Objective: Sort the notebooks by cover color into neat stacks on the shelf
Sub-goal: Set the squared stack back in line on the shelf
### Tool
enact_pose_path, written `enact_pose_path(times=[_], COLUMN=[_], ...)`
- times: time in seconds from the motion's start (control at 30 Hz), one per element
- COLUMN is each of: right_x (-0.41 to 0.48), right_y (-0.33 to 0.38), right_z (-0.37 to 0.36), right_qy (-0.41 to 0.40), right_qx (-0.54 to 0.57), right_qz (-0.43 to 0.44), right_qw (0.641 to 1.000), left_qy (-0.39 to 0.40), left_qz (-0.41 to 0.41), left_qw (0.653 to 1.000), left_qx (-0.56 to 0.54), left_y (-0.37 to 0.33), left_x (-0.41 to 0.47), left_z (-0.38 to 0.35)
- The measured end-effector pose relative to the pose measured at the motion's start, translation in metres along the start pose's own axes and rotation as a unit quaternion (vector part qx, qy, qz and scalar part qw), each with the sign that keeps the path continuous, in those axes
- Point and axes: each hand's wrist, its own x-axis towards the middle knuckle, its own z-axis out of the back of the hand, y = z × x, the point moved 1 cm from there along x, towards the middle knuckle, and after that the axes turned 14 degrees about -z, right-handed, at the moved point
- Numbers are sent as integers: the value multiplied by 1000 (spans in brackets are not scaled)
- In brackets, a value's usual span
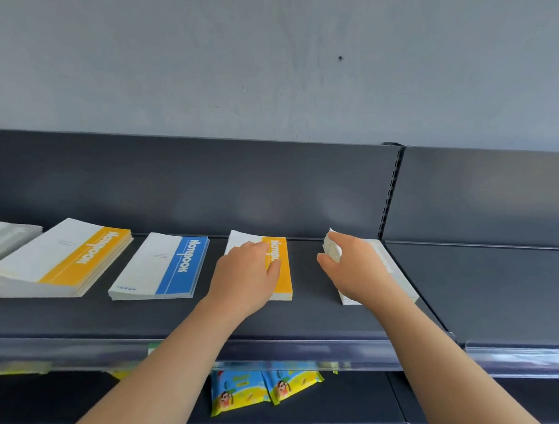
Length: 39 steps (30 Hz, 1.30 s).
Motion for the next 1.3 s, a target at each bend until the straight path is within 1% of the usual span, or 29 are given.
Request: enact_pose_path(times=[0.23,0.4,0.47,0.57,0.67,0.77,0.9,1.1,1.3], right_x=[1,1,0,1,11,19,18,18,19], right_y=[43,88,111,143,163,170,176,171,171], right_z=[-40,-89,-109,-140,-176,-204,-222,-232,-232], right_qy=[53,109,123,152,173,179,174,136,126], right_qx=[10,23,48,79,129,162,178,186,192], right_qz=[47,47,45,18,-52,-92,-87,-104,-123], right_qw=[997,993,990,985,975,966,965,967,965], left_qy=[-24,-31,-38,-27,-2,17,21,7,-6], left_qz=[82,141,170,202,225,227,204,188,211], left_qw=[996,989,984,978,972,967,966,968,961], left_qx=[-27,-23,-31,-50,-72,-115,-155,-164,-178], left_y=[52,121,149,190,227,255,274,273,273], left_x=[-20,-35,-38,-40,-34,-28,-24,-26,-26], left_z=[7,19,25,27,23,17,6,-1,1])
